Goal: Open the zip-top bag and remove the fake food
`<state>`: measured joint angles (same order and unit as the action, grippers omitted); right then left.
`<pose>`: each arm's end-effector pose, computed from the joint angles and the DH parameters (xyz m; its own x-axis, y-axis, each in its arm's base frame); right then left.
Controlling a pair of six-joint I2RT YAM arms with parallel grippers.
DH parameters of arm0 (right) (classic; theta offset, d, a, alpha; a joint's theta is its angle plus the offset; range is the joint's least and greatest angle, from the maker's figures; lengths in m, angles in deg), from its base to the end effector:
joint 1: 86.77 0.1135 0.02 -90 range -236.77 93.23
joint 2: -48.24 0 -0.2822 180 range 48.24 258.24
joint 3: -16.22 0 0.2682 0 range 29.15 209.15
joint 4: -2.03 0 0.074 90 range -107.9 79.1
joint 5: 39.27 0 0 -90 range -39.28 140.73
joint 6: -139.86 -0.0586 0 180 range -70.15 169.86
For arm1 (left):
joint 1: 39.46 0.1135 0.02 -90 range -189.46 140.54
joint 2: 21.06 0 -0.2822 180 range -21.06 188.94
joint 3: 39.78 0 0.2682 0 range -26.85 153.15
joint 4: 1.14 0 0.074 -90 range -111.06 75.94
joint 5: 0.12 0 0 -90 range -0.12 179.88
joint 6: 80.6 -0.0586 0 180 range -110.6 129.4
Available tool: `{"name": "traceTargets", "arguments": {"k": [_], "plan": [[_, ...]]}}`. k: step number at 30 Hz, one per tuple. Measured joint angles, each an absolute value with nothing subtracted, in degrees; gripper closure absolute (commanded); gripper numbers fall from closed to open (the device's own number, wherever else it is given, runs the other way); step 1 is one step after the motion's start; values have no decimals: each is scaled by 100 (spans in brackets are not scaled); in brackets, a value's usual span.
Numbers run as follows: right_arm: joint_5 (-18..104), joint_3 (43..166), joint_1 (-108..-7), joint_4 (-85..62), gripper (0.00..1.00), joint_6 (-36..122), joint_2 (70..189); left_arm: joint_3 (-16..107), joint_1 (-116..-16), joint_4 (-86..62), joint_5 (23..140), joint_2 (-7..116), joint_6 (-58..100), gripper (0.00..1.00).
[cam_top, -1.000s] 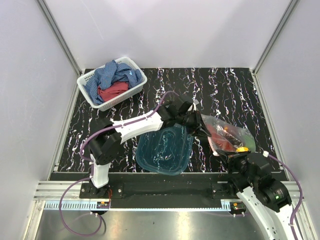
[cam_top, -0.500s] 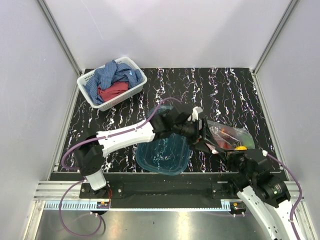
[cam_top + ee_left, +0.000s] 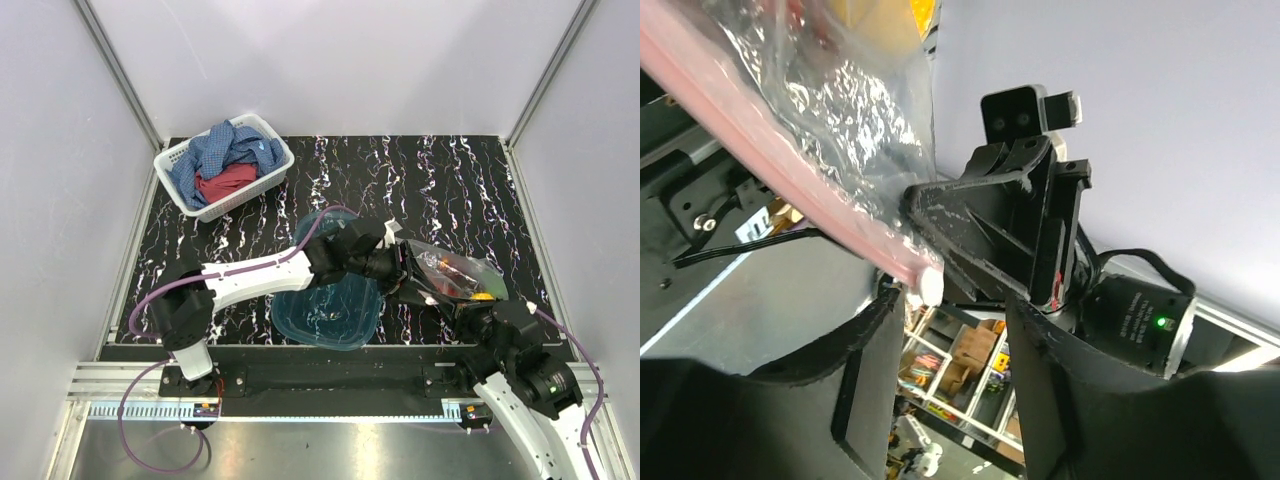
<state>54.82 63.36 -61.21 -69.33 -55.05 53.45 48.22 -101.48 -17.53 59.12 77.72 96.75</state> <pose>0.0504 0.0195 0.2533 -0.2477 0.9500 0.1902 0.5247 -0.0336 0.8506 0.1786 -0.4001 0.2854 -0.9812 0.0173 0.1922 -0.1690 0.4029 -0.8995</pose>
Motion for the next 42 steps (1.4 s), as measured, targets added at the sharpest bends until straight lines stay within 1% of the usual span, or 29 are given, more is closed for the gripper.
{"name": "traceTargets", "arguments": {"k": [1,5,11,18,20,23,24,30,37,38,40,41,42], "plan": [[5485,6336,-6121,-6935,100,-5507,5312,4822,-10148,-1718,5914,7788,9743,60],[5478,6332,-6121,-6944,100,-5529,5184,4822,-10148,-1526,5914,7890,10056,62],[5482,6325,-6121,-6946,100,-5555,5133,4673,-10151,-1373,5999,7897,10360,72],[5563,6323,-6121,-6944,100,-5564,5057,4658,-10161,-1348,6039,7897,10464,77],[5583,6323,-6121,-6946,100,-5564,5024,4658,-10172,-1346,6043,7897,10502,77],[5613,6323,-6121,-6944,100,-5559,5011,4658,-10183,-1344,6052,7897,10552,63],[5620,6323,-6121,-6944,100,-5559,5011,4658,-10188,-1340,6052,7897,10565,62],[5627,6323,-6121,-6944,100,-5546,5011,4597,-10260,-1222,6056,7895,10801,64],[5631,6323,-6121,-6944,100,-5513,5011,4472,-10314,-1121,6063,7895,11063,79],[5631,6323,-6121,-6944,100,-5500,5011,4472,-10314,-1071,6063,7895,11096,84],[5631,6323,-6121,-6942,100,-5494,5011,4472,-10317,-1029,6063,7895,11155,89],[5631,6323,-6121,-6942,100,-5487,5011,4472,-10317,-1012,6065,7895,11166,100],[5631,6323,-6121,-6942,100,-5481,5011,4472,-10317,-1008,6067,7895,11173,100]]}}
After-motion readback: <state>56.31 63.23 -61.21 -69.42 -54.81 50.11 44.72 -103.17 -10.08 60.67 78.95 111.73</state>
